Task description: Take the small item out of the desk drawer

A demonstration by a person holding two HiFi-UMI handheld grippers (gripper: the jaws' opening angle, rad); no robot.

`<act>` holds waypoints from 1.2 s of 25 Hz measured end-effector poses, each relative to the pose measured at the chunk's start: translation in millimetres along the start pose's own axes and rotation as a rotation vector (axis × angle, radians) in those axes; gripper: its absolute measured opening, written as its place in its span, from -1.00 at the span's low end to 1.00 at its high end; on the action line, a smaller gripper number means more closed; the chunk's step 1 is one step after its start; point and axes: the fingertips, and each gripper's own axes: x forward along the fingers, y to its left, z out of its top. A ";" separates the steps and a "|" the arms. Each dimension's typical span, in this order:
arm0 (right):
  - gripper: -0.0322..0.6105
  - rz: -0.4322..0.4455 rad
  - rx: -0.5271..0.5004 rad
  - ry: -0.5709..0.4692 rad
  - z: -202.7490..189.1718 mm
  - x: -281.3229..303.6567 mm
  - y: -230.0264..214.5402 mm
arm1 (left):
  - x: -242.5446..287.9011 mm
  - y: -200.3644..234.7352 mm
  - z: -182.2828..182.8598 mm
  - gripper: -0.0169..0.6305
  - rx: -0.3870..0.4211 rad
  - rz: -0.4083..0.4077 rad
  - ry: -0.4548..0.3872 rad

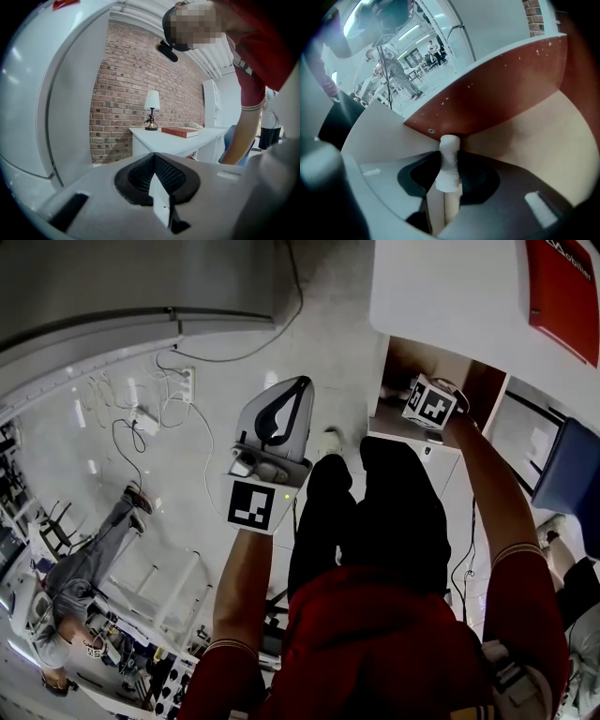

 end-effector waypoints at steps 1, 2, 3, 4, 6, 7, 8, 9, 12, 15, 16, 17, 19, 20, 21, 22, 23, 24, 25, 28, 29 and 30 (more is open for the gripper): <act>-0.49 -0.009 0.001 -0.002 1.6 -4.5 -0.2 | -1.0 -0.5 1.8 -0.93 0.001 -0.002 -0.002; -0.49 -0.020 0.004 -0.007 3.8 -9.7 -0.2 | -2.3 -1.3 3.5 -0.93 0.001 -0.005 -0.004; -0.49 -0.033 0.006 -0.015 6.5 -15.8 0.1 | -3.9 -2.4 5.2 -0.93 0.001 -0.008 -0.006; -0.49 -0.047 0.007 -0.025 9.7 -22.8 0.6 | -5.3 -4.1 6.9 -0.93 0.003 -0.014 -0.009; -0.49 -0.079 -0.002 -0.048 17.0 -39.1 1.7 | -7.4 -8.6 10.5 -0.93 0.008 -0.028 -0.016; -0.49 -0.095 -0.010 -0.059 21.4 -48.0 2.7 | -8.7 -11.1 12.3 -0.93 0.009 -0.035 -0.019; -0.49 -0.111 -0.017 -0.071 26.1 -57.0 4.4 | -10.6 -13.5 14.5 -0.93 0.008 -0.040 -0.021; -0.49 -0.126 -0.021 -0.084 31.2 -66.1 7.0 | -13.3 -16.0 17.4 -0.93 0.006 -0.045 -0.023; -0.49 -0.181 -0.008 -0.136 46.1 -95.6 16.2 | -22.5 -24.9 27.6 -0.93 0.006 -0.072 -0.031; -0.49 -0.225 0.015 -0.208 63.1 -126.4 34.2 | -35.4 -33.7 39.3 -0.93 0.012 -0.096 -0.032; -0.49 -0.238 0.022 -0.237 70.1 -137.8 42.1 | -40.2 -36.1 45.0 -0.93 0.014 -0.103 -0.034; -0.49 -0.254 0.028 -0.266 77.4 -149.8 49.9 | -44.7 -38.3 51.0 -0.93 0.018 -0.112 -0.039; -0.49 -0.291 0.033 -0.319 90.6 -173.3 65.7 | -52.9 -42.8 62.1 -0.93 0.027 -0.131 -0.052; -0.49 -0.309 0.035 -0.343 96.3 -183.7 73.6 | -56.7 -45.3 66.6 -0.93 0.030 -0.138 -0.059; -0.49 -0.325 0.040 -0.371 101.5 -193.5 81.0 | -60.1 -48.1 70.3 -0.93 0.034 -0.145 -0.064; -0.49 -0.337 0.050 -0.403 106.7 -203.1 88.0 | -62.9 -50.9 73.5 -0.93 0.037 -0.149 -0.069; -0.49 -0.347 0.065 -0.441 111.7 -213.0 94.9 | -65.3 -53.9 76.7 -0.93 0.037 -0.153 -0.074; -0.49 -0.357 0.081 -0.481 116.4 -223.4 101.8 | -67.5 -56.8 80.5 -0.93 0.034 -0.156 -0.080; -0.49 -0.368 0.095 -0.520 120.9 -234.3 109.2 | -69.9 -59.6 85.4 -0.93 0.028 -0.157 -0.088; -0.49 -0.406 0.129 -0.641 135.8 -271.0 135.1 | -79.7 -68.1 105.7 -0.93 0.008 -0.160 -0.122; -0.49 -0.419 0.139 -0.682 140.8 -283.7 144.6 | -84.0 -71.6 112.1 -0.93 0.007 -0.163 -0.131; -0.49 -0.432 0.149 -0.724 145.2 -296.2 153.8 | -88.5 -75.2 117.6 -0.93 0.011 -0.167 -0.138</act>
